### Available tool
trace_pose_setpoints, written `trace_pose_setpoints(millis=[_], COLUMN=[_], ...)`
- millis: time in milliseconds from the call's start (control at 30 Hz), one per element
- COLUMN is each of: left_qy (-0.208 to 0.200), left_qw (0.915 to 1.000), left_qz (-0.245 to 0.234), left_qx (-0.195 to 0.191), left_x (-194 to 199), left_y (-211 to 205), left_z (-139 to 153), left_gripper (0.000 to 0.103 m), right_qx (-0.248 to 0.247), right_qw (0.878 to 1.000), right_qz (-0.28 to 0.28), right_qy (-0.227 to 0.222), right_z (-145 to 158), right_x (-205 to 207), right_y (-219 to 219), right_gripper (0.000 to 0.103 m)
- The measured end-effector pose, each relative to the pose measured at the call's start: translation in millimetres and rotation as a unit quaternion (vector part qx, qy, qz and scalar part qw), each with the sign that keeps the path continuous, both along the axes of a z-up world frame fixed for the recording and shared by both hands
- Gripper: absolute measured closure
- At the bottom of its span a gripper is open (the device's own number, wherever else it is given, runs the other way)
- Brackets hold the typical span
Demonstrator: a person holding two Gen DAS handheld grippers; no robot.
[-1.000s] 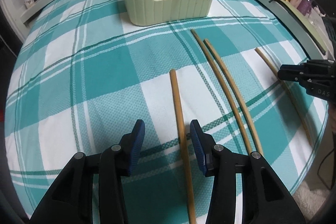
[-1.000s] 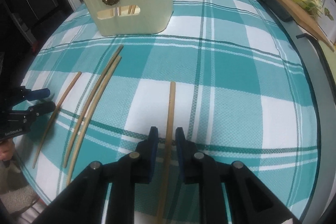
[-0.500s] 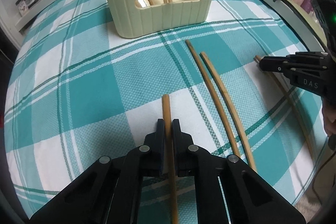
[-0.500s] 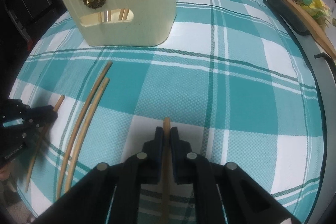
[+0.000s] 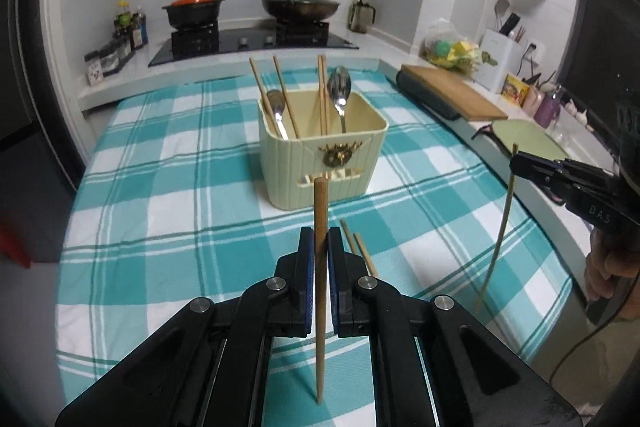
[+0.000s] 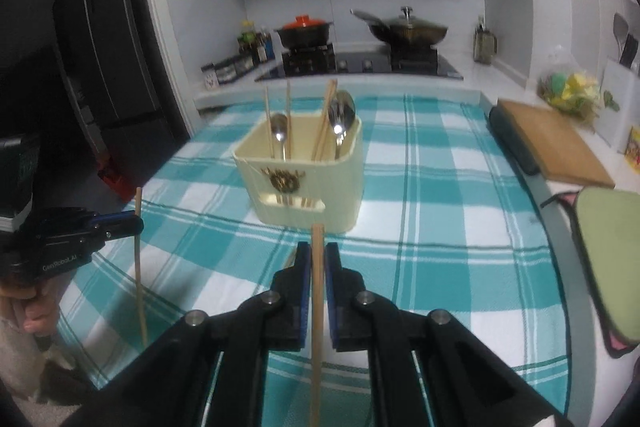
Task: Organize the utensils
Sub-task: 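Carry both chopsticks toward the cream holder, then lower both chopsticks into the holder and open both tools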
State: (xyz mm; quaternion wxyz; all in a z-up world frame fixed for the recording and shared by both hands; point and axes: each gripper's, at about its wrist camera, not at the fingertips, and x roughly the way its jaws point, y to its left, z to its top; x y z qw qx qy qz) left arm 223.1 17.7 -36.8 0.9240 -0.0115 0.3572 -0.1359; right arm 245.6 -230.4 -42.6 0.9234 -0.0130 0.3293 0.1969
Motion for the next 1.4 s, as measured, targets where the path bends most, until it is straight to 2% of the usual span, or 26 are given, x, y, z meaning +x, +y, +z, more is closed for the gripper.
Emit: trace_pose_setpoints(millis=[200,400,667,967,1167,1400], left_qy=[-0.041,-0.063,-0.093,-0.141,-0.134,-0.059], left_qw=[0.999,0.9975,0.994,0.988,0.9893,0.9967], left_qz=[-0.003,-0.008,-0.005,0.015,0.035,0.03], left_qx=[-0.019,-0.032,-0.056,-0.06,-0.045,-0.048], left_x=[-16.8,-17.2,1.6,50.5,103.2,161.6], left_y=[3.8,4.4,18.8,26.0,17.8,10.1], left_z=[29.3,51.5,94.2,147.0,137.3,94.1], left_gripper=[0.098,0.098,0.098,0.098,0.098,0.098], right_qx=[0.0,0.001,0.012,0.018,0.029,0.007], right_qw=[0.996,0.992,0.987,0.975,0.971,0.981], right_qz=[0.007,0.003,-0.01,-0.022,-0.021,-0.001], right_qy=[-0.085,-0.127,-0.159,-0.219,-0.234,-0.193], right_z=[45.3,62.4,97.6,151.1,151.7,113.1], right_x=[-31.9,-32.3,0.1,52.8,95.1,143.2], right_y=[11.5,25.1,26.4,36.7,50.1,68.5], right_gripper=[0.096,0.096,0.096,0.096,0.096,0.096])
